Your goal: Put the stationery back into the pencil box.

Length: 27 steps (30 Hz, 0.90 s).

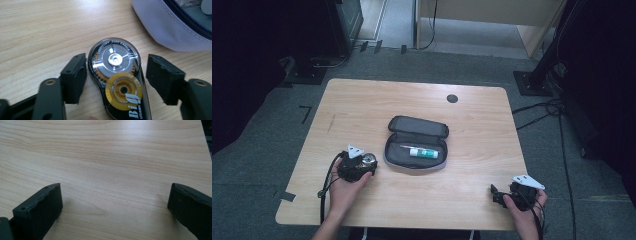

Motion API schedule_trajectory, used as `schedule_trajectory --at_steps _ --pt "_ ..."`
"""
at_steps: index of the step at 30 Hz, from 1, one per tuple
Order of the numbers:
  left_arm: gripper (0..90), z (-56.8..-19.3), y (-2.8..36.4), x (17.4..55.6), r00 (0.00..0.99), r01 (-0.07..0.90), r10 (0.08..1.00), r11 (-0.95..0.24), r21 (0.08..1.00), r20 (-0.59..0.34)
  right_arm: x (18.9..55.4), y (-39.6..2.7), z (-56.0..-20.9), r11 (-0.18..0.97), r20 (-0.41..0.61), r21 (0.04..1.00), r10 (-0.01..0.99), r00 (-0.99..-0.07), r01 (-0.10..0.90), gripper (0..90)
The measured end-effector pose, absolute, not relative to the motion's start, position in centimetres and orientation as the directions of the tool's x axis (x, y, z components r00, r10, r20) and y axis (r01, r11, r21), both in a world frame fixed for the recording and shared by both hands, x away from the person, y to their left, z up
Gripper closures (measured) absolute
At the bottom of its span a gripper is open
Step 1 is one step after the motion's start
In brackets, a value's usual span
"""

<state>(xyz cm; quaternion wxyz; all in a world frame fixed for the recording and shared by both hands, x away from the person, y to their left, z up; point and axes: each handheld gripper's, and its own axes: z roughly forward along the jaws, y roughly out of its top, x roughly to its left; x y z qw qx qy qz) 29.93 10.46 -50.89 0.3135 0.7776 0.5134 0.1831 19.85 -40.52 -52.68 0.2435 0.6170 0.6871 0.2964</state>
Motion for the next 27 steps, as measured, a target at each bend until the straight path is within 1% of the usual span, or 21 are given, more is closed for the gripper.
schedule_trajectory --at_steps 1,3,9,17,27 --pt "39.2 -50.9 10.4 29.9 0.412 0.679 0.911 -0.287 0.676 -0.028 19.9 -40.5 -52.7 0.063 0.03 0.708 0.992 -0.12 0.703 0.0" --pt "41.5 -50.9 10.4 30.0 0.427 0.671 0.904 -0.303 0.676 -0.018 19.9 -40.5 -52.7 0.064 0.031 0.708 0.992 -0.121 0.703 0.0" --pt "42.0 -50.9 10.4 30.1 0.45 0.66 0.893 -0.328 0.676 -0.007 19.9 -40.5 -52.7 0.064 0.03 0.708 0.992 -0.12 0.703 0.0" --pt "42.2 -50.8 11.1 29.9 0.456 0.65 0.887 -0.273 0.709 -0.076 19.9 -40.5 -52.7 0.063 0.031 0.708 0.992 -0.12 0.704 0.0" --pt "42.3 -49.7 11.4 28.9 0.489 0.599 0.862 -0.22 0.77 -0.134 19.9 -40.5 -52.7 0.065 0.029 0.708 0.992 -0.121 0.703 0.0"
